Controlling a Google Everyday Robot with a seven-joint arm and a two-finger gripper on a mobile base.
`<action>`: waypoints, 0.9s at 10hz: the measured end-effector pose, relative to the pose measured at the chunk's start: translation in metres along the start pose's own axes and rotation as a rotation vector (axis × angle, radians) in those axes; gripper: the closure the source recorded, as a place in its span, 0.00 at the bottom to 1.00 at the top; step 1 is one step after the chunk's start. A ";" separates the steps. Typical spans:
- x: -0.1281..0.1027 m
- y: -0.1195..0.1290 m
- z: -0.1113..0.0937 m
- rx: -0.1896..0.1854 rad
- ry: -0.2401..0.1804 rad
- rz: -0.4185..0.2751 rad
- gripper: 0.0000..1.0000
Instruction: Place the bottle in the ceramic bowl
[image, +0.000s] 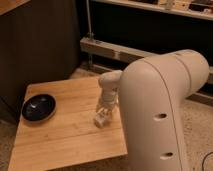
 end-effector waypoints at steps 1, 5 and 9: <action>0.001 0.001 0.005 0.003 0.006 0.001 0.35; 0.000 0.004 0.017 0.014 0.033 0.002 0.44; -0.005 0.052 0.001 0.014 0.005 -0.094 0.84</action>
